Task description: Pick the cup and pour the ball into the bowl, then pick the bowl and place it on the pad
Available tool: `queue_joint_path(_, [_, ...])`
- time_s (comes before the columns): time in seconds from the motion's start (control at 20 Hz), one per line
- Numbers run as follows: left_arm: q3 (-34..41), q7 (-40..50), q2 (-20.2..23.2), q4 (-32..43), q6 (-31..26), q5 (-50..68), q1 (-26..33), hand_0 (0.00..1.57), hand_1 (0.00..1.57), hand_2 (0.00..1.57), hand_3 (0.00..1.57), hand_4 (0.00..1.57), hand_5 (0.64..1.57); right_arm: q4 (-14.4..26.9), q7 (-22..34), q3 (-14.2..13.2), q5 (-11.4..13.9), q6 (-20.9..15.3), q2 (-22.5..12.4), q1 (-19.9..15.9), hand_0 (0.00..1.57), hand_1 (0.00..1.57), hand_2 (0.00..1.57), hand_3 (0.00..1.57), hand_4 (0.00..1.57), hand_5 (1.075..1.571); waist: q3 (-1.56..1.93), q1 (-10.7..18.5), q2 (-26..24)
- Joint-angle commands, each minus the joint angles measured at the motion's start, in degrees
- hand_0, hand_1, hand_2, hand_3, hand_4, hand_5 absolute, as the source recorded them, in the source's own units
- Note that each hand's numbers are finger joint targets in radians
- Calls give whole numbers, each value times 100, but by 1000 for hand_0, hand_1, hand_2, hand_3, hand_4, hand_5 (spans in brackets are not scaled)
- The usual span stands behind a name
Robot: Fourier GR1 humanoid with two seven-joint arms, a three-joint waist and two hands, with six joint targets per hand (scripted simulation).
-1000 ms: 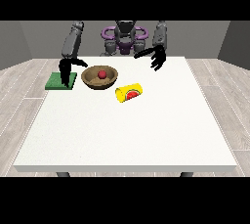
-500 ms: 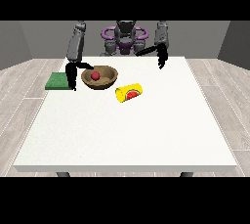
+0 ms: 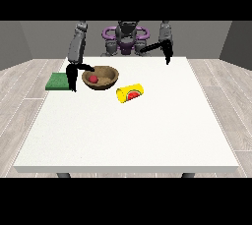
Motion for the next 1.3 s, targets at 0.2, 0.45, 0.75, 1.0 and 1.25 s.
queue_joint_path(0.2, [47, 188, -1, 198, 38, 2, 177, 0, 0, 0, 0, 0, 1564, 157, 593, 149, -46, -474, 620, -382, 0, 0, 0, 0, 362, 1546, 209, -57, -431])
queue_joint_path(0.45, [21, 50, 120, -68, -327, 205, 591, 0, 0, 0, 0, 0, 1564, 419, 362, 123, -105, -599, 814, -310, 0, 0, 0, 0, 366, 1547, 212, 152, -438])
queue_joint_path(0.75, [-141, 241, 9, -405, -450, 243, 303, 0, 0, 0, 0, 0, 1568, 913, 784, 316, 424, -1580, 557, -57, 1571, 1571, 1571, 1571, 1045, 1553, 214, 586, -122])
queue_joint_path(1.0, [452, -214, 391, 241, -484, 506, 446, 0, 0, 0, 0, 0, 1570, 547, 1598, 622, 661, -1913, 381, -424, 1571, 1571, 1571, 1571, 1029, 1550, 199, 57, -496])
queue_joint_path(1.25, [811, -309, 702, 544, -641, 716, 715, 0, 0, 0, 0, 0, 1570, 415, 2378, 761, 735, -2240, 414, -692, 1571, 1571, 1571, 1571, 1020, 1552, 206, -210, -961])
